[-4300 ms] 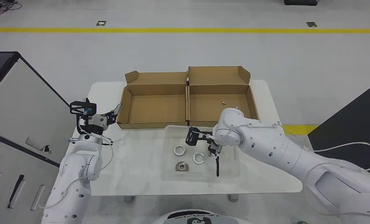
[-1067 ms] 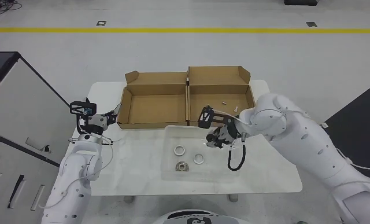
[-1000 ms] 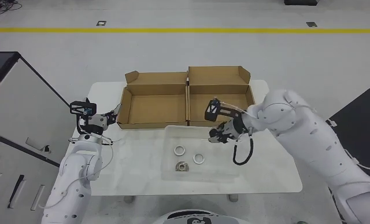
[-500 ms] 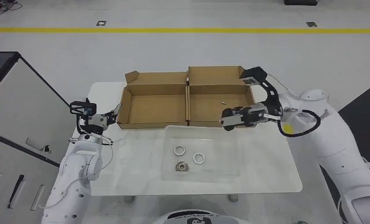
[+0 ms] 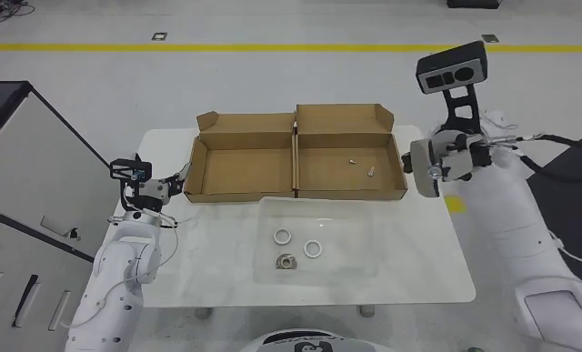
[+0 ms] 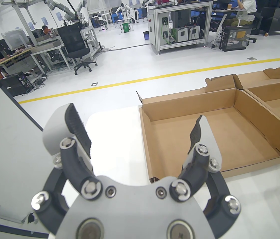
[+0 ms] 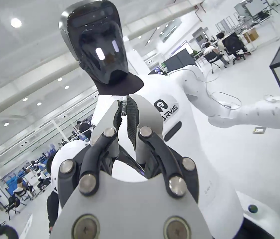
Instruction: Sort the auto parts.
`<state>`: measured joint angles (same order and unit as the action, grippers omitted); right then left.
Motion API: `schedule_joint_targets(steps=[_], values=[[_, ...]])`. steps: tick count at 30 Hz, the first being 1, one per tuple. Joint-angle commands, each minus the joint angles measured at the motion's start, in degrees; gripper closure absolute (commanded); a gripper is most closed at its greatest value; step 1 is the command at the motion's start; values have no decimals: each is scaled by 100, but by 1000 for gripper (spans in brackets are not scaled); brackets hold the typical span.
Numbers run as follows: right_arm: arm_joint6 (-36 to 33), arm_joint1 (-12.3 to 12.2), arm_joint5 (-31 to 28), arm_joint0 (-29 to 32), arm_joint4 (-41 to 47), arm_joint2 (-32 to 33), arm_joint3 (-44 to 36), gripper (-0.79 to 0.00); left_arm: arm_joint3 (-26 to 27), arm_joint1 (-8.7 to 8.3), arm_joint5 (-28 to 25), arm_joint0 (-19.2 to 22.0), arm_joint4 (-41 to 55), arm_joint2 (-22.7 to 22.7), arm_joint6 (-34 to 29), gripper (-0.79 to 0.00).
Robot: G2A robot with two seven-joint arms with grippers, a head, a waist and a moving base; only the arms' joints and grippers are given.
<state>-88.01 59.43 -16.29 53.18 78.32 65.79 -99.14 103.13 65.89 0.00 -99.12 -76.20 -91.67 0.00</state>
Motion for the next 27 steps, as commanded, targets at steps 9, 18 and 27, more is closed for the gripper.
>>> schedule_joint_targets(steps=[9, 18, 27], values=[[1, 72, -1, -23, 69, -31, -46, 0, 0, 0, 0, 0, 0, 0, 0, -785], [970, 173, 186, 30, 336, -4, -407, 0, 0, 0, 0, 0, 0, 0, 0, -785], [1003, 411, 346, -110, 1388, -344, -594, 0, 0, 0, 0, 0, 0, 0, 0, -785]])
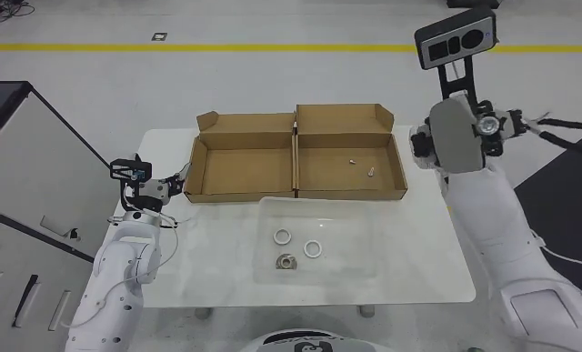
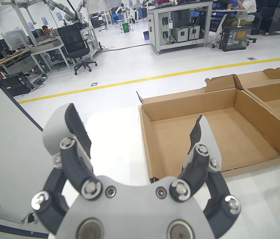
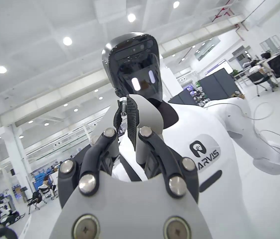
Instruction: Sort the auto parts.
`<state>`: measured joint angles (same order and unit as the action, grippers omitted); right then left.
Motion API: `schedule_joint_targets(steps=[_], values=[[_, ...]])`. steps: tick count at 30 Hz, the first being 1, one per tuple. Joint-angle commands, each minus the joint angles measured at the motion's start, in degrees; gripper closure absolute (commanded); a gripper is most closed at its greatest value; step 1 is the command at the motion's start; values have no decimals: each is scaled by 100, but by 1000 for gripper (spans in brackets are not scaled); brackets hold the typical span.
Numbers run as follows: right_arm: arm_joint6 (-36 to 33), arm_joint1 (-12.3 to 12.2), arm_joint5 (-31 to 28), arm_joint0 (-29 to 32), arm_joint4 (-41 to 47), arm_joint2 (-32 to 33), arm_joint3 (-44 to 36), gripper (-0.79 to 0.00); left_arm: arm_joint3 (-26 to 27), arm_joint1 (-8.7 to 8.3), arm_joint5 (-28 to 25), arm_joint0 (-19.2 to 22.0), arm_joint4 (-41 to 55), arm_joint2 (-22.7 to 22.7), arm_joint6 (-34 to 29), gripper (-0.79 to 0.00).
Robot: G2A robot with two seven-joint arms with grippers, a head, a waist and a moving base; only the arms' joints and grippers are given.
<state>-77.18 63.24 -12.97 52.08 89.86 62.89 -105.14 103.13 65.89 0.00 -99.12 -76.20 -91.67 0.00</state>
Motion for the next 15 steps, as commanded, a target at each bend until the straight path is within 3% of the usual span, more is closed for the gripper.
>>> schedule_joint_targets(steps=[1, 8, 15], values=[[-146, 61, 12, -19, 353, -92, 19, 0, 0, 0, 0, 0, 0, 0, 0, -785], [-376, 222, 36, -128, 494, -213, 104, 0, 0, 0, 0, 0, 0, 0, 0, -785], [435, 203, 59, -154, -1014, 85, 123, 0, 0, 0, 0, 0, 0, 0, 0, -785]])
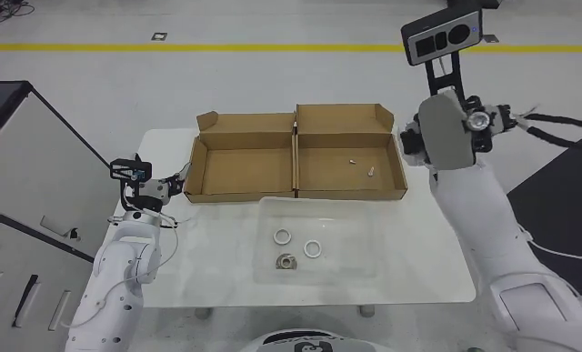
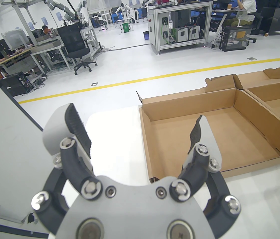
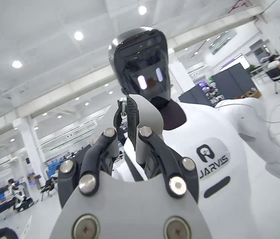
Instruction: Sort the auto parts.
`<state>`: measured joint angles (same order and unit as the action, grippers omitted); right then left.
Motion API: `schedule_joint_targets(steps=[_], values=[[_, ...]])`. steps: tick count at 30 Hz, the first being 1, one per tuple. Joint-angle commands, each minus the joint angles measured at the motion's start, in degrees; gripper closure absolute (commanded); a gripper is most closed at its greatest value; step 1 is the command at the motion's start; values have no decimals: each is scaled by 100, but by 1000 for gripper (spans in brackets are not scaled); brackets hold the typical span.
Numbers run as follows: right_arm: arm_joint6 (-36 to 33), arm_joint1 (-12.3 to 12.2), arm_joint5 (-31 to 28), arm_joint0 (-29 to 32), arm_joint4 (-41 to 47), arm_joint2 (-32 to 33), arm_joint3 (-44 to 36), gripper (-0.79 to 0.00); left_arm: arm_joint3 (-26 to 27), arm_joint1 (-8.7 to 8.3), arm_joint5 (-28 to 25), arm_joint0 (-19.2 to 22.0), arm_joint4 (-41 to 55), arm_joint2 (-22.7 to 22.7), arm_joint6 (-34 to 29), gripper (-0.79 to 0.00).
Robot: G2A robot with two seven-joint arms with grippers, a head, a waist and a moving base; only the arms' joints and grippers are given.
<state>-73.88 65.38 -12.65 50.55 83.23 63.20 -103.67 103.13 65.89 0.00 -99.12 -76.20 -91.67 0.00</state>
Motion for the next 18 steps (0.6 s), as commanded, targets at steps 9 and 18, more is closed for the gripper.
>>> schedule_joint_targets(steps=[9, 18], values=[[802, -51, 414, 188, -1536, 332, -359, 0, 0, 0, 0, 0, 0, 0, 0, -785], [472, 37, 433, 437, -559, 384, -381, 0, 0, 0, 0, 0, 0, 0, 0, -785]])
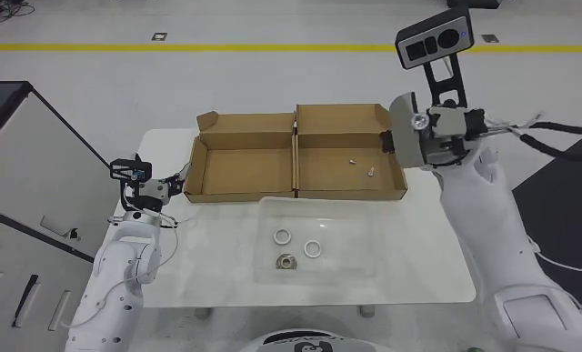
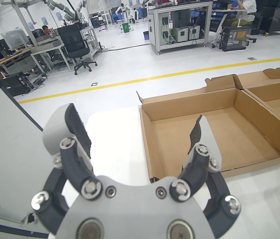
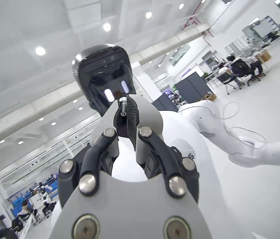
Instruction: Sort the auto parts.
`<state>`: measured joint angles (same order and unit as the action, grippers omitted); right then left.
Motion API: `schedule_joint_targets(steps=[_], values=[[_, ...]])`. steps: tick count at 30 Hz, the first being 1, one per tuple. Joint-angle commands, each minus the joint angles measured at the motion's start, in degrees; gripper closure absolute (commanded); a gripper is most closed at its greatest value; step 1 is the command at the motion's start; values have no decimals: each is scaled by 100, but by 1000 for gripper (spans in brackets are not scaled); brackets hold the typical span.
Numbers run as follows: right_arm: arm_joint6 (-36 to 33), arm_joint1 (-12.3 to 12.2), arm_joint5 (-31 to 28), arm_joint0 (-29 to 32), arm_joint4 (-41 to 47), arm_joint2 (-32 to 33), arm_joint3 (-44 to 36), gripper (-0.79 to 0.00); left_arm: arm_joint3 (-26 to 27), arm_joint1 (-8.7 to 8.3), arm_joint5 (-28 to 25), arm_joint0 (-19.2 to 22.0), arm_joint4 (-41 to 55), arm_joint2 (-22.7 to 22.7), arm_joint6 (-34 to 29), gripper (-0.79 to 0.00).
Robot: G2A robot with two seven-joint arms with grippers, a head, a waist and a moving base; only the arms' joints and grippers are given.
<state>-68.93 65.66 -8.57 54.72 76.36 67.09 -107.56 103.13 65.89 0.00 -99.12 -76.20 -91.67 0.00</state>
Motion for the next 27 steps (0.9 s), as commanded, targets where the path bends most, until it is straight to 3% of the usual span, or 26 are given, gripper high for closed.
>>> schedule_joint_targets(steps=[1, 10, 23, 27], values=[[-54, 26, 29, 53, 311, -8, 10, 0, 0, 0, 0, 0, 0, 0, 0, -785], [-221, 152, 99, 230, 1343, 33, 23, 0, 0, 0, 0, 0, 0, 0, 0, -785], [176, 93, 193, 256, -772, 540, -86, 0, 0, 0, 0, 0, 0, 0, 0, -785], [170, 99, 233, 317, -820, 580, -135, 0, 0, 0, 0, 0, 0, 0, 0, -785]])
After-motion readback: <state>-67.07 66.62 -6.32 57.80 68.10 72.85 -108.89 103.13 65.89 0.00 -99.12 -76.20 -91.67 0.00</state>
